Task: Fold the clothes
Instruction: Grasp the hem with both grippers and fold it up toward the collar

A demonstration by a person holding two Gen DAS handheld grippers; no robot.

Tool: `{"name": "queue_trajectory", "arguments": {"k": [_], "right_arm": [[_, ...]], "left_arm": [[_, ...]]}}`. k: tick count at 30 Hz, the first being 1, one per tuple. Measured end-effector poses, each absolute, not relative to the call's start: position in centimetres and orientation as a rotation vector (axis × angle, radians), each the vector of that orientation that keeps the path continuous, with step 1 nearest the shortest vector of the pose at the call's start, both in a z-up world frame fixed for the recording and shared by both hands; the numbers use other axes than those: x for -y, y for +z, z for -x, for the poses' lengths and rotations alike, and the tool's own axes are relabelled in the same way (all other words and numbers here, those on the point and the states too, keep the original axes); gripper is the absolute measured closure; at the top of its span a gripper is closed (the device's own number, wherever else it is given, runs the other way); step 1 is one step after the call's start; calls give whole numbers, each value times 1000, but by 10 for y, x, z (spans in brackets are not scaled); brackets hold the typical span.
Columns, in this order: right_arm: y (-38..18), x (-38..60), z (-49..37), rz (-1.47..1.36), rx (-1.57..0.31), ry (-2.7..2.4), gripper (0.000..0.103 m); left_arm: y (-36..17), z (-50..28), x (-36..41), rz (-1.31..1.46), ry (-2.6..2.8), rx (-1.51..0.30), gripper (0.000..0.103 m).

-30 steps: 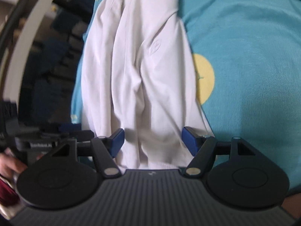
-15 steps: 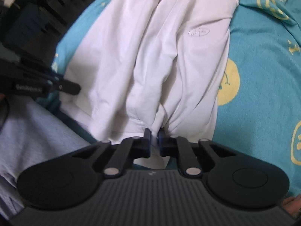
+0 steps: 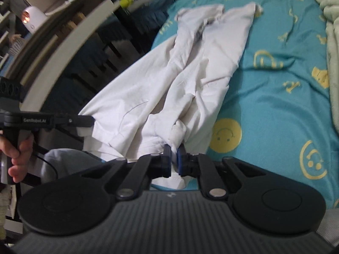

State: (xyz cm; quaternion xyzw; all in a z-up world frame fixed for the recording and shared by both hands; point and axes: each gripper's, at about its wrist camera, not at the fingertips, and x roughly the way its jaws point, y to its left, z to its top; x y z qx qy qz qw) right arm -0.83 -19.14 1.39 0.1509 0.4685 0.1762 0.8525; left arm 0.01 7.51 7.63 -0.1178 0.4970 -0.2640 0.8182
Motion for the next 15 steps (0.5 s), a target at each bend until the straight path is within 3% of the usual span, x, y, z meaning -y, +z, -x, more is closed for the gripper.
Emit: {"name": "queue_trajectory", "arguments": {"k": [7, 15], "right_arm": [[30, 207, 59, -353, -919, 374, 94], [42, 222, 122, -397, -850, 378, 94]], "left_arm": [[106, 80, -77, 286, -597, -993, 101], [92, 144, -82, 322, -627, -971, 101]]}}
